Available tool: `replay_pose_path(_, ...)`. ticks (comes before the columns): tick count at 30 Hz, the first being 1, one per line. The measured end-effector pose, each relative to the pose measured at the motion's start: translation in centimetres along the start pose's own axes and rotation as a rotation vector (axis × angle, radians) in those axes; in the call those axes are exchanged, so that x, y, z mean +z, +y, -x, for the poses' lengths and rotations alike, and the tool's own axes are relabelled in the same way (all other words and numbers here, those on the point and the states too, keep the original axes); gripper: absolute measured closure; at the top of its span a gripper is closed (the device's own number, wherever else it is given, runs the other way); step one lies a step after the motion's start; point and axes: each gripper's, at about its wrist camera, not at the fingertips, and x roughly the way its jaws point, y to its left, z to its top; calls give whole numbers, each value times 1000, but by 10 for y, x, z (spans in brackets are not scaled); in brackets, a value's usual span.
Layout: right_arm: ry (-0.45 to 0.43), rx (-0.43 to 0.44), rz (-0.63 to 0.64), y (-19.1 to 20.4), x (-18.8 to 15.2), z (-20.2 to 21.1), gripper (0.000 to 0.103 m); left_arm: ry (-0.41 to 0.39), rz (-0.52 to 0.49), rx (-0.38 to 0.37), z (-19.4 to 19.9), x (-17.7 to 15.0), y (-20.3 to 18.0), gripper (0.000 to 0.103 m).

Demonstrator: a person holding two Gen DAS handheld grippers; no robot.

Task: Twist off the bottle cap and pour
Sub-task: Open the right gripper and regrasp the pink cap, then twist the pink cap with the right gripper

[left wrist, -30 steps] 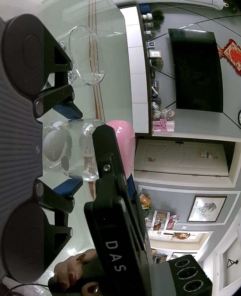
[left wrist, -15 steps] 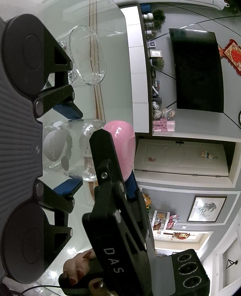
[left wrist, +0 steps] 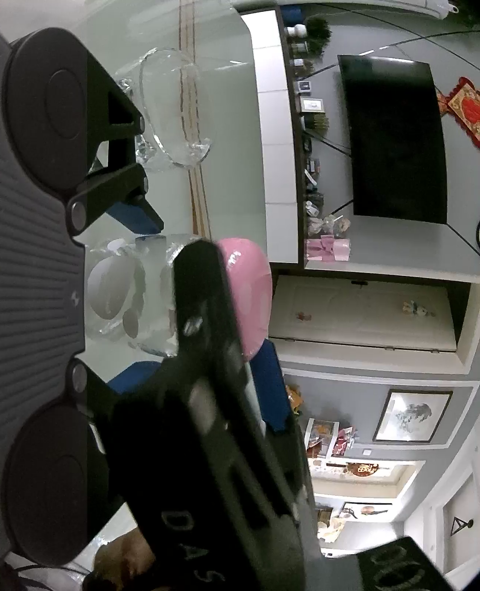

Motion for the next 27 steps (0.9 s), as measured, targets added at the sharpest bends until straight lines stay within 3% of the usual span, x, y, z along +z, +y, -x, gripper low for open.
replay_pose_path(5, -6, -87, -9, 12, 1, -7, 12, -6, -10, 10, 0, -1, -1, 26)
replay_pose_path(12, 28, -146, -51, 11, -3, -20, 28, -7, -14, 20, -1, -1, -1, 29)
replay_pose_path(19, 35, -122, -73, 9, -4, -23, 37, -6, -12, 19, -1, -1, -1, 29)
replay_pose_path(27, 30, -98, -59, 9, -3, -18, 37, -6, -14, 20, 0, -1, -2, 30)
